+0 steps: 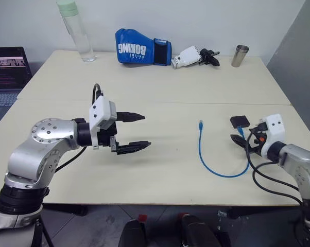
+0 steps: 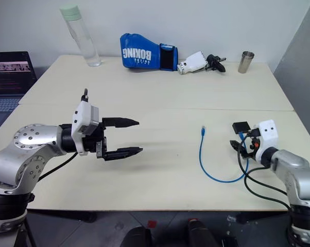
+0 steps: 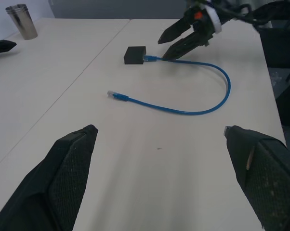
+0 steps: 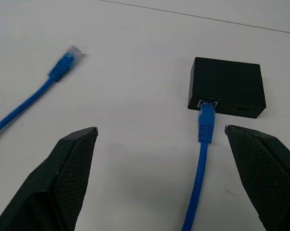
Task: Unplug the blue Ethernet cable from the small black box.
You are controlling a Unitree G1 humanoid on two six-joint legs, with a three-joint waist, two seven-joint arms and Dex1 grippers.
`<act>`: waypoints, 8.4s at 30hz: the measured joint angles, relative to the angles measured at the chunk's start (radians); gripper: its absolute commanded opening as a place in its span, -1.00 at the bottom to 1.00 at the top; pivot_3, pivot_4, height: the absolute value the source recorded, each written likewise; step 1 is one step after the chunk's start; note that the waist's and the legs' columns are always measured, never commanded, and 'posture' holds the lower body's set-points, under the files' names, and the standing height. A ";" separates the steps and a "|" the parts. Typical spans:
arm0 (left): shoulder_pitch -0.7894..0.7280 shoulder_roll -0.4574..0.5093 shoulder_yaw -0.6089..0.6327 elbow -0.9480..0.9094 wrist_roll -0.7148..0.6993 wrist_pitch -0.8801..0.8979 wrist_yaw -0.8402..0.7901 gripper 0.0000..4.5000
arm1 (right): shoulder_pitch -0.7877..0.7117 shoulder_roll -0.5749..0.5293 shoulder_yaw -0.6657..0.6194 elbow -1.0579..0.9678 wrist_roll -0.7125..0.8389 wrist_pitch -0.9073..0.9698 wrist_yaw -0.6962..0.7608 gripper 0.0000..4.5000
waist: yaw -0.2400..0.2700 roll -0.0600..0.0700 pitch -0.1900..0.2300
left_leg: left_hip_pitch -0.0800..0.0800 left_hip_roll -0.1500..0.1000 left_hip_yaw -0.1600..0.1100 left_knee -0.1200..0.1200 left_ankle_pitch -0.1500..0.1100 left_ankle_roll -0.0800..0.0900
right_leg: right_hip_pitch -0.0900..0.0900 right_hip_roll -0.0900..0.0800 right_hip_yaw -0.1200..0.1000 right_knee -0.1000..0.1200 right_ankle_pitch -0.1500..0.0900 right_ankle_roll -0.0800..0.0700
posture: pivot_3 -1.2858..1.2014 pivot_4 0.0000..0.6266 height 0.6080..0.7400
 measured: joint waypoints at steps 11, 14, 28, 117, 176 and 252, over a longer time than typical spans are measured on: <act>-0.005 -0.002 -0.003 0.022 0.039 -0.035 -0.022 1.00 | -0.121 0.031 0.037 0.322 -0.091 -0.144 0.009 0.80 | 0.000 0.000 0.000 | 0.000 0.000 0.000 0.000 0.000 0.000 | 0.000 0.000 0.000 0.000 0.000 0.000 | 0.03 -0.52 1.00; -0.005 -0.002 -0.003 0.039 0.046 -0.037 -0.028 1.00 | -0.143 0.030 0.026 0.358 -0.089 -0.144 0.012 0.47 | 0.000 0.000 0.000 | 0.000 0.000 0.000 0.000 0.000 0.000 | 0.000 0.000 0.000 0.000 0.000 0.000 | 0.03 -0.52 1.00; -0.007 -0.007 0.005 0.062 0.037 -0.054 -0.043 1.00 | -0.108 0.000 0.032 0.303 -0.100 -0.119 0.090 -0.94 | 0.000 0.000 0.000 | 0.000 0.001 0.000 0.000 0.000 0.000 | 0.000 0.000 0.000 0.000 0.000 0.000 | 0.03 -0.52 1.00; -0.253 -0.169 -0.123 0.383 0.079 -0.036 -0.263 -0.65 | -0.464 0.011 0.456 -0.241 -0.005 -0.037 0.595 0.01 | 0.002 0.001 0.001 | -0.001 0.001 -0.001 0.001 0.001 -0.001 | -0.001 0.000 -0.002 0.002 0.000 -0.001 | 0.03 -0.52 1.00; -0.237 -0.143 -0.131 0.314 0.104 -0.073 -0.328 -0.65 | -0.616 0.069 0.580 -0.050 0.064 0.197 0.706 -1.00 | 0.001 0.001 0.001 | -0.002 0.001 -0.001 0.001 0.000 0.000 | -0.002 0.000 -0.003 0.001 0.000 -0.001 | 0.03 -0.52 1.00; -0.215 -0.408 0.195 1.112 0.400 -0.639 0.761 -0.65 | -0.647 0.251 0.495 0.097 -0.122 0.080 0.437 1.00 | 0.003 0.000 0.000 | -0.003 0.001 0.000 0.000 0.001 -0.002 | -0.004 -0.001 -0.003 0.001 0.000 -0.001 | 0.03 -0.52 1.00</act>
